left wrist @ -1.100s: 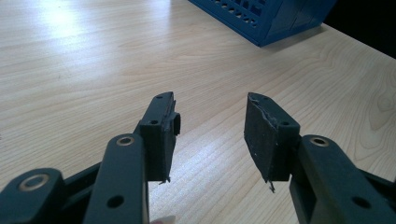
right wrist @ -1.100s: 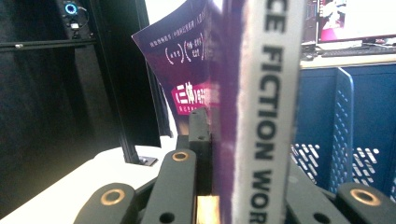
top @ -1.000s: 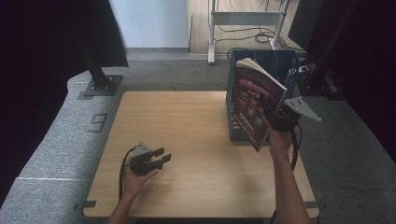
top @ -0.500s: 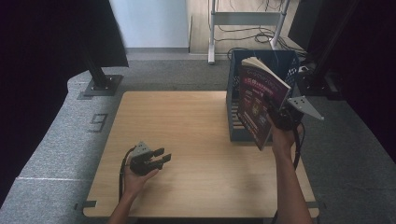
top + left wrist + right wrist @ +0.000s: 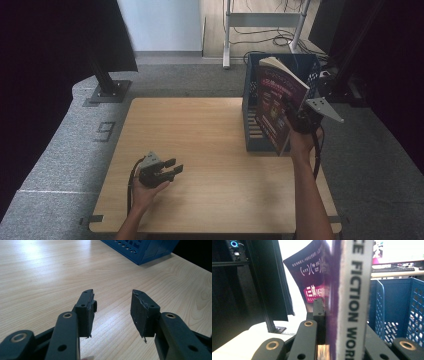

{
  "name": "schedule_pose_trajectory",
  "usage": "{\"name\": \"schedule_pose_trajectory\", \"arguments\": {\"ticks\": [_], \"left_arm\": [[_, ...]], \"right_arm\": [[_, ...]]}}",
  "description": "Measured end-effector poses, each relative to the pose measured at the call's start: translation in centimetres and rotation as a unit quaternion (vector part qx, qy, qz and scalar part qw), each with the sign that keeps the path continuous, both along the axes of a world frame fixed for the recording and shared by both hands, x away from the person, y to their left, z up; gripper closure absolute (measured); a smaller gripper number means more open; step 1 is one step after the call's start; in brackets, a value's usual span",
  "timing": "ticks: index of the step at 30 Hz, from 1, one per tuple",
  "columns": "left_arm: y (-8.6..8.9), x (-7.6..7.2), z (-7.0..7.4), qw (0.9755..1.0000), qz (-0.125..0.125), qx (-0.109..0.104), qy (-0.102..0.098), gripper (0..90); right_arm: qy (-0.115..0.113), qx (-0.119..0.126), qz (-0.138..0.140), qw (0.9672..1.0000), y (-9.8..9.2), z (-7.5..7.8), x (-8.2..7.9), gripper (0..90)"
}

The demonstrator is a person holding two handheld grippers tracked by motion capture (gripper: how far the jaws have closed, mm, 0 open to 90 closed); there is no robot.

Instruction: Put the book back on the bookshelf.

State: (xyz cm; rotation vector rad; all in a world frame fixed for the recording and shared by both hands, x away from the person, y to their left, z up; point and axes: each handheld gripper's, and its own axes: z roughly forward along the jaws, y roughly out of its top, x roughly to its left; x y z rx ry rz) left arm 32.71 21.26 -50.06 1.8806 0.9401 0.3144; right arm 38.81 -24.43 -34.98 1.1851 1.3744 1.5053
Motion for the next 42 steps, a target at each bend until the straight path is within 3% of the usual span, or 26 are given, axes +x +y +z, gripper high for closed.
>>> {"name": "schedule_pose_trajectory", "arguments": {"ticks": [10, 42], "left_arm": [[0.1, 0.0, 0.0, 1.0000, 0.003, -0.002, 0.000, 54.0], [0.4, 0.0, 0.1, 1.0000, 0.003, -0.007, 0.001, 54.0]], "right_arm": [[0.005, 0.005, -0.009, 0.9999, 0.2, -0.6, 1.6, 81.8], [0.002, -0.001, -0.028, 0.9996, 1.3, -0.8, 3.6, 81.7]]}}
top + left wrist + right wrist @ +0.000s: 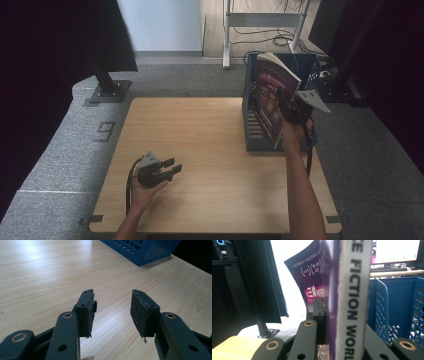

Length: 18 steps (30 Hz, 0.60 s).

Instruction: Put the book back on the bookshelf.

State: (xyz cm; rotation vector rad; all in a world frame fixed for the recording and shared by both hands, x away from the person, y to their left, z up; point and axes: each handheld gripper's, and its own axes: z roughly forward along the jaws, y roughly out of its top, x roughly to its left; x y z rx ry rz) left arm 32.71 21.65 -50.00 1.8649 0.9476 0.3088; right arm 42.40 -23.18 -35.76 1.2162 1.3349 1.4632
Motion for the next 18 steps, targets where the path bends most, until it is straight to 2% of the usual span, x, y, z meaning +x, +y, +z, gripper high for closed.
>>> {"name": "schedule_pose_trajectory", "arguments": {"ticks": [18], "left_arm": [[0.3, 0.0, 0.1, 1.0000, 0.001, -0.002, 0.000, 53.9]], "right_arm": [[0.003, -0.010, -0.014, 0.9999, 0.3, -0.3, 1.6, 81.8]]}}
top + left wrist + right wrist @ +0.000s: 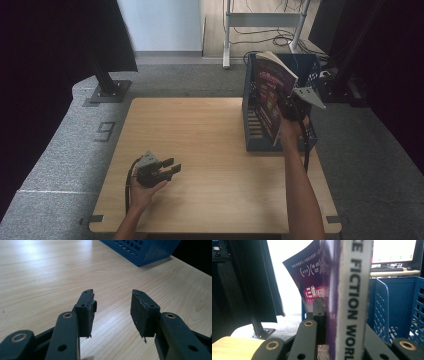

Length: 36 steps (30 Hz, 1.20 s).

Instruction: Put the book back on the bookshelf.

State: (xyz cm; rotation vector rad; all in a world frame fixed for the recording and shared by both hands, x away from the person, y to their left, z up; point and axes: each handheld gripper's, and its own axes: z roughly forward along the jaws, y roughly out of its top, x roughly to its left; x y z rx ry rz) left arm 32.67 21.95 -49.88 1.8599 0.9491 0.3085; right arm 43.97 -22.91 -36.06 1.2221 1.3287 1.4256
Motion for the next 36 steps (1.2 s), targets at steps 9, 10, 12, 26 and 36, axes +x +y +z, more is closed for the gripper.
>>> {"name": "schedule_pose_trajectory", "arguments": {"ticks": [9, 10, 12, 26, 36], "left_arm": [[0.2, 0.0, 0.1, 1.0000, 0.002, -0.003, -0.001, 53.9], [0.3, 0.0, 0.1, 1.0000, 0.003, -0.004, 0.000, 53.9], [0.3, 0.0, 0.1, 1.0000, 0.003, -0.004, 0.000, 54.0], [0.5, 0.0, 0.0, 1.0000, 0.002, -0.003, 0.001, 53.9], [0.3, 0.3, -0.6, 0.9999, 0.009, 0.005, 0.012, 51.4]], "right_arm": [[0.001, 0.002, -0.005, 1.0000, 0.1, -0.3, 0.9, 81.7], [0.001, 0.003, -0.006, 1.0000, 0.1, -0.3, 1.0, 81.8], [0.000, 0.006, -0.008, 1.0000, 0.1, -0.5, 1.2, 81.7], [-0.003, 0.011, -0.021, 0.9997, -0.2, -0.8, 2.5, 81.7], [-0.002, 0.006, -0.024, 0.9997, 0.0, -1.1, 3.2, 81.7]]}}
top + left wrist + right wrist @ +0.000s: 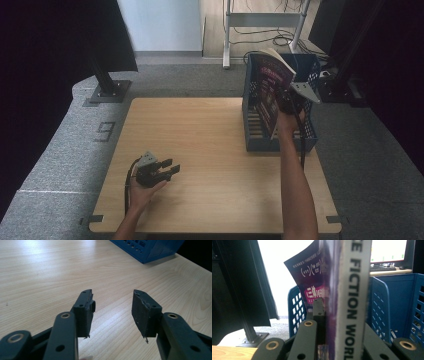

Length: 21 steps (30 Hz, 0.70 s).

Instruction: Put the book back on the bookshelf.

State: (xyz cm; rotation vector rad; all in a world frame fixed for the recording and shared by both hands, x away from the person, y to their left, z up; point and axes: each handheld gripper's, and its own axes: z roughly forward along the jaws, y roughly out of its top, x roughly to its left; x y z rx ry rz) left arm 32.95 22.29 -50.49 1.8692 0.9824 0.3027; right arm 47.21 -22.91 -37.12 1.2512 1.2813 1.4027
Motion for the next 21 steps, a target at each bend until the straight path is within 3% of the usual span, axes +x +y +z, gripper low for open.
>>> {"name": "schedule_pose_trajectory", "arguments": {"ticks": [11, 21], "left_arm": [[0.2, 0.0, 0.0, 0.9998, 0.019, 0.005, 0.005, 36.6], [0.2, 0.1, -0.1, 0.9997, 0.022, 0.011, 0.003, 33.8]], "right_arm": [[-0.003, 0.000, -0.001, 1.0000, 0.6, 0.0, 1.1, 81.7], [0.002, -0.008, 0.002, 1.0000, 1.4, -0.7, 2.0, 81.7]]}}
